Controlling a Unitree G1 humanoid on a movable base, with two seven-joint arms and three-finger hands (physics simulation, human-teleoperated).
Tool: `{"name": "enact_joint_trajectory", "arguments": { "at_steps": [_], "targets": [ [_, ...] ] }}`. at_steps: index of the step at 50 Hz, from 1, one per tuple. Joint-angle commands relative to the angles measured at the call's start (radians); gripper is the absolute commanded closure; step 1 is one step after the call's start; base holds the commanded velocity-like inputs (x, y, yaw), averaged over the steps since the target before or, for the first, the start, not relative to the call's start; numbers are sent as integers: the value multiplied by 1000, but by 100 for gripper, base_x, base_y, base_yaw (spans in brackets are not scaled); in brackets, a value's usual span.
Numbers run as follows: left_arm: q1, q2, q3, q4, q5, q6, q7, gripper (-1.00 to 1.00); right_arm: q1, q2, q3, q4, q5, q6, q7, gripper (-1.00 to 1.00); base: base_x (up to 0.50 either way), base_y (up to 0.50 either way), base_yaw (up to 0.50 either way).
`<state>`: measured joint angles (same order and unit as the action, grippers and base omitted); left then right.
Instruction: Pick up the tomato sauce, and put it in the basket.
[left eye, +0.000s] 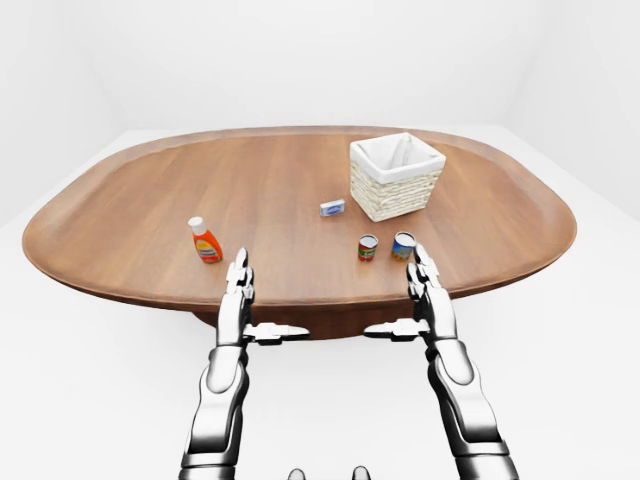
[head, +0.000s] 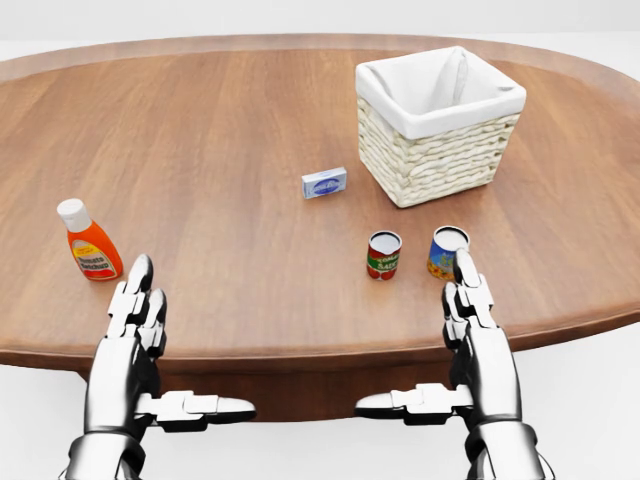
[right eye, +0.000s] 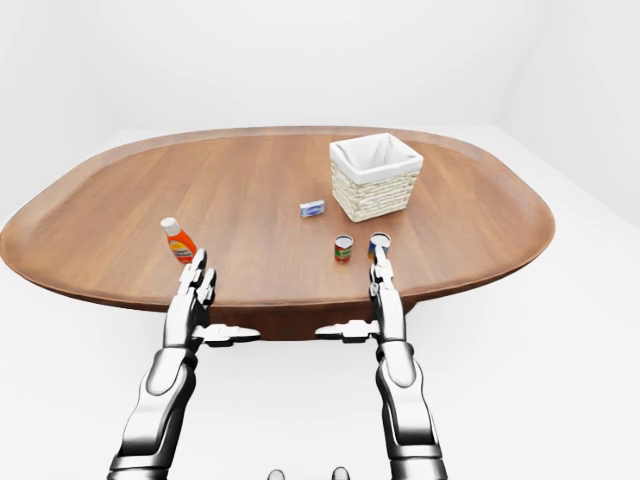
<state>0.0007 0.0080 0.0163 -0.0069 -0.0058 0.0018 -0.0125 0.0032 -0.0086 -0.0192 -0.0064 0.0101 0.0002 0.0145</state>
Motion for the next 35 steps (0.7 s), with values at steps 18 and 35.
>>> {"name": "enact_joint_trajectory", "arguments": {
  "at_steps": [18,35],
  "targets": [
    [-46,64,164,-154,-106,85,22,-100,49,-45,-144,-238,63,87,14,-100,0,0,0],
    [-114,242,507,-379,-415,85,206,-100,79,-84,-485,-610,247,87,29,-100,0,0,0]
  ]
}}
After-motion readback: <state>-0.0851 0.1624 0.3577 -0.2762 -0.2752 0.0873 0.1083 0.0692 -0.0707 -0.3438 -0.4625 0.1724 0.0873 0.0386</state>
